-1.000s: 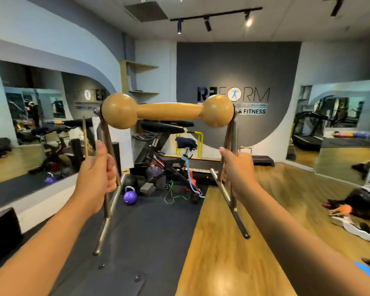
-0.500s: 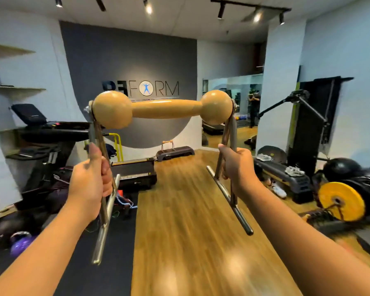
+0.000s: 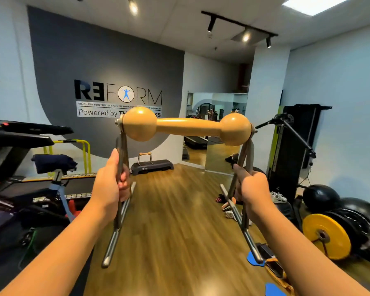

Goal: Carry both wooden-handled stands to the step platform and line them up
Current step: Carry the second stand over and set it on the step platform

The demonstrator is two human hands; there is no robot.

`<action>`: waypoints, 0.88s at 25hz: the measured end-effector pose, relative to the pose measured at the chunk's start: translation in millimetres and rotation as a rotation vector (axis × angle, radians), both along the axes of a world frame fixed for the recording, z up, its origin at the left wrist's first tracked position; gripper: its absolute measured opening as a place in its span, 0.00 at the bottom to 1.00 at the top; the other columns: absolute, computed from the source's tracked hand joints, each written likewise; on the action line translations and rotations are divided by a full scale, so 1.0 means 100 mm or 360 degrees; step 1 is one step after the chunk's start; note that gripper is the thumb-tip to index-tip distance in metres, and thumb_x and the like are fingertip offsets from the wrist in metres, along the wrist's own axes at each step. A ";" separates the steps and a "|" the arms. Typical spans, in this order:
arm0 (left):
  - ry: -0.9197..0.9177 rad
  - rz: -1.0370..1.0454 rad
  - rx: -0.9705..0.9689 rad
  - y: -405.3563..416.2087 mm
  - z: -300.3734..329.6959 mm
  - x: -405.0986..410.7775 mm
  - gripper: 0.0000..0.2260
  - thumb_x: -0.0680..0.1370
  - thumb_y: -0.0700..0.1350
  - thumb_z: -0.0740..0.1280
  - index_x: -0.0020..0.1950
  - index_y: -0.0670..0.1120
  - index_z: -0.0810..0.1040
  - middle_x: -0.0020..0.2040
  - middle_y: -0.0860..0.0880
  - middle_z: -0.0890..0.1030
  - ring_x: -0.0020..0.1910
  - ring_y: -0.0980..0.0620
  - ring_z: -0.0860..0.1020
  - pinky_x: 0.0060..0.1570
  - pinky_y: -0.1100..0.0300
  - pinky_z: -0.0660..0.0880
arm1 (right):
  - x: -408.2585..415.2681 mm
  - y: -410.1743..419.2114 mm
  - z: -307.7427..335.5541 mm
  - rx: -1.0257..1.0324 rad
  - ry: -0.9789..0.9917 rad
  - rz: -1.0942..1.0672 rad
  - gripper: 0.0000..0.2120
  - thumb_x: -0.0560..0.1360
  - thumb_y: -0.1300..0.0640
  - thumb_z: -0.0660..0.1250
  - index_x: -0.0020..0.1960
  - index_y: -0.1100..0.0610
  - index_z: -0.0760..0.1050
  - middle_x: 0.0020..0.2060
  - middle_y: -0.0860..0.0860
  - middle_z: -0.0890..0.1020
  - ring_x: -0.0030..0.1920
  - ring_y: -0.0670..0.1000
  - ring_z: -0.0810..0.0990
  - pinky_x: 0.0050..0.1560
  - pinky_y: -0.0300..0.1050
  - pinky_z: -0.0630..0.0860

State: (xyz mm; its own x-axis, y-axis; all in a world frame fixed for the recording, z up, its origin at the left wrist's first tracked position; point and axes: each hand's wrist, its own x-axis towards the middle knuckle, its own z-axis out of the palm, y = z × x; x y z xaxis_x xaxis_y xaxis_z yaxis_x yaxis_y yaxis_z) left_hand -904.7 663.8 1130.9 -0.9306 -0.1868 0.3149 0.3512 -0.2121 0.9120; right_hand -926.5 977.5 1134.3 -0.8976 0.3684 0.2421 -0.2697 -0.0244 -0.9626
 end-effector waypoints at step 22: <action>0.0054 -0.0066 -0.0129 0.49 0.19 -5.39 0.27 0.79 0.68 0.61 0.31 0.48 0.62 0.26 0.50 0.59 0.22 0.53 0.56 0.24 0.62 0.54 | -4.93 0.46 0.17 0.0057 0.0067 -0.0240 0.22 0.82 0.53 0.68 0.31 0.55 0.68 0.23 0.51 0.65 0.22 0.50 0.64 0.26 0.45 0.63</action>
State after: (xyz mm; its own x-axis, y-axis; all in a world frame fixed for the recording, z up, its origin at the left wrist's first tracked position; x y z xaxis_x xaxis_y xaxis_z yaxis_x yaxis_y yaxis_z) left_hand -1444.0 712.8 1150.1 -0.9256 -0.1211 0.3586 0.3744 -0.1533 0.9145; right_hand -1419.8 1023.3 1151.6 -0.8217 0.4886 0.2936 -0.3077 0.0534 -0.9500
